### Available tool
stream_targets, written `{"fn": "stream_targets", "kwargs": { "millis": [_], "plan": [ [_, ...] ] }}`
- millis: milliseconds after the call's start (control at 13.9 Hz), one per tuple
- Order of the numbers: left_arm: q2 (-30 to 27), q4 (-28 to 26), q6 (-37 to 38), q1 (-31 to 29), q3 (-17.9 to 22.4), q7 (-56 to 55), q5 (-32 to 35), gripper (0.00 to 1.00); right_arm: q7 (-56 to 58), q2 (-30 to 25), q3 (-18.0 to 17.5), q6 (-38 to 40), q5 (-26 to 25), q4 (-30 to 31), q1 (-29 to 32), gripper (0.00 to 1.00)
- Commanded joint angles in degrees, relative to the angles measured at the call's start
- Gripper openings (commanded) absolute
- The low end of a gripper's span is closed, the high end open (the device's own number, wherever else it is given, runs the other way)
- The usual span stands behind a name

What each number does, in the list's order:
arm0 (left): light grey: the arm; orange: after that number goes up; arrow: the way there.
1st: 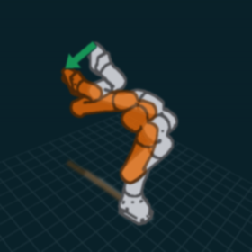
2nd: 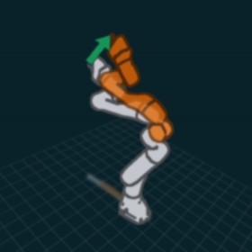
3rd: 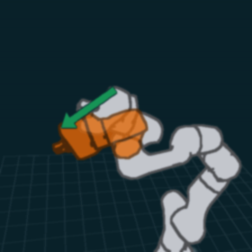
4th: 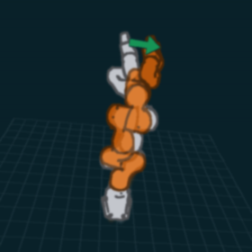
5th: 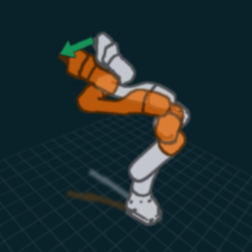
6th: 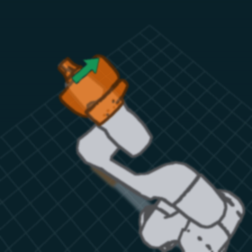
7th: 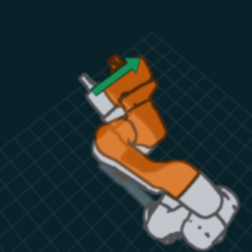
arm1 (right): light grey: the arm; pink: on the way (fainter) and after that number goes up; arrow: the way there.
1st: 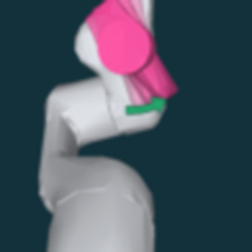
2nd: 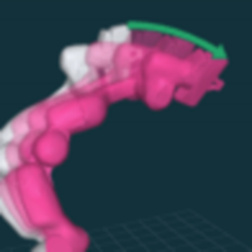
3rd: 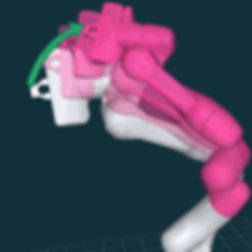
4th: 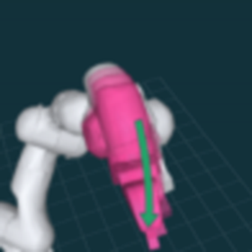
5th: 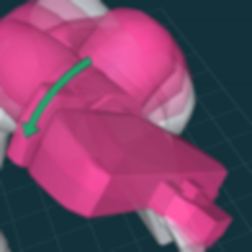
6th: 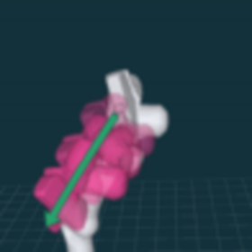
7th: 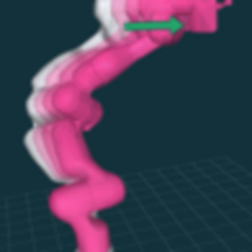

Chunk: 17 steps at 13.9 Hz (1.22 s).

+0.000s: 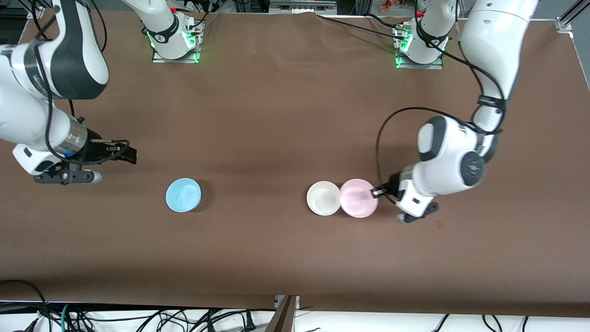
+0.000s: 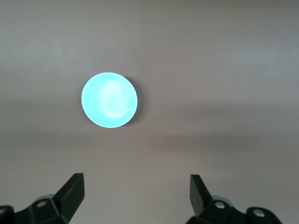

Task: Stack pink and blue bowls on white bowl
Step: 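Carry the pink bowl onto the white bowl while the right gripper reaches the blue bowl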

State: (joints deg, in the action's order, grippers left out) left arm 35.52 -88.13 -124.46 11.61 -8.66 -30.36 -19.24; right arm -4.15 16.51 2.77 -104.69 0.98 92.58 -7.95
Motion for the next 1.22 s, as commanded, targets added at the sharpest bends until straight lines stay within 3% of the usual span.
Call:
{"fn": "stream_targets", "kwargs": {
  "millis": [0, 287, 575, 719, 1150],
  "plan": [
    [3.32, 3.14, -3.23, 3.67, 0.49, -4.17, 1.40, 0.00, 0.20, 7.81, -0.14, -3.74, -0.10, -2.22, 0.05, 1.00],
    [4.64, 2.97, -5.69, 6.49, 0.31, -4.62, 1.58, 0.00, 2.12, 17.04, -0.49, -18.24, 0.34, -1.70, -0.66, 0.99],
    [5.35, 2.44, -6.32, 7.37, -0.30, -4.10, 1.67, 0.00, 1.87, 21.88, -0.49, -24.15, 0.52, -1.35, -1.27, 0.94],
    [5.35, 2.35, -6.41, 7.37, -0.66, -3.57, 1.67, 0.00, 1.78, 23.30, -0.49, -26.79, 0.52, 0.22, -1.27, 0.81],
    [5.61, 1.30, -6.41, 6.93, -0.66, 1.35, 1.58, 0.00, 1.25, 23.83, -0.84, -26.71, 3.41, 0.94, -1.27, 0.25]
  ]
}}
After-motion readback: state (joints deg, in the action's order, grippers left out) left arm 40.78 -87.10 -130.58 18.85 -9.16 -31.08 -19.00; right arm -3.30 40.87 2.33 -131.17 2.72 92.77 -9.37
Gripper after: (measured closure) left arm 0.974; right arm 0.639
